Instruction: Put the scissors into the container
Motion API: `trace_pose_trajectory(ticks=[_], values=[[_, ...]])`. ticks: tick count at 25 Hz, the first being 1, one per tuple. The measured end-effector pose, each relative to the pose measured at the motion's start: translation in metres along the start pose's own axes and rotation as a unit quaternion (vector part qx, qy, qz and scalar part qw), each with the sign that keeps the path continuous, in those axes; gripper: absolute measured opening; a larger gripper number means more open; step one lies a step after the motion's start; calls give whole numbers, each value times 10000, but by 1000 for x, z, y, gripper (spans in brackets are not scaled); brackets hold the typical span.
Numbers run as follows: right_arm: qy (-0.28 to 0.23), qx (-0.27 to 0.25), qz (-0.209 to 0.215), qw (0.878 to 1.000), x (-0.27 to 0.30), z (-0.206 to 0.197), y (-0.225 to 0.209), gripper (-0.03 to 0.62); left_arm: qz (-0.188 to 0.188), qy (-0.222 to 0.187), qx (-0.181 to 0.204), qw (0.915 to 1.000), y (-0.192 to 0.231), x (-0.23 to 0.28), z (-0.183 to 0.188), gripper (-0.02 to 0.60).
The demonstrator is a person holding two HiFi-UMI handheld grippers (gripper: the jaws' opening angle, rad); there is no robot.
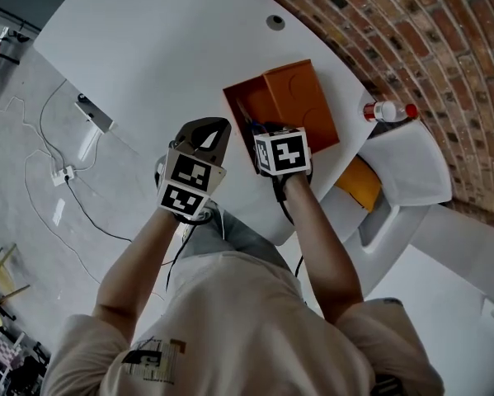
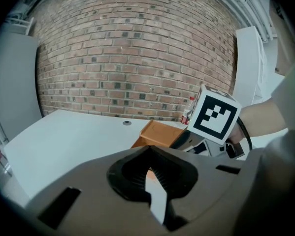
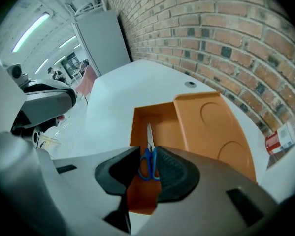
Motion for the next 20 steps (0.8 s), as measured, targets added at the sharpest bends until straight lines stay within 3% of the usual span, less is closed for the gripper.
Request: trace_pose_trajectory(ticks=[5,11,16,20], values=[[-727,29,-125,9973,-54,14,3,28,153,-295,130,9994,-7,-32,23,8],[-1531,-69,-200,9880,-126,28,9,15,311,-672,352,9966,-20,-73,51,8],[-2254,-217,-198,9738,-189,36,20,9,612,-1012,599,9912,-21,-114,77,9],[-2904,-442,-123,9558,-243,39,34,8,801,-1402,737,9841,-23,-154,100,9]])
Point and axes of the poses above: the fingertips, and each gripper's own axes: x forward along the fingers, y to its left, z out of its top, the point moved 3 cm from there along -x, backward along the fingers, and after that the axes turned 14 degrees about y, right-handed, at the moved point
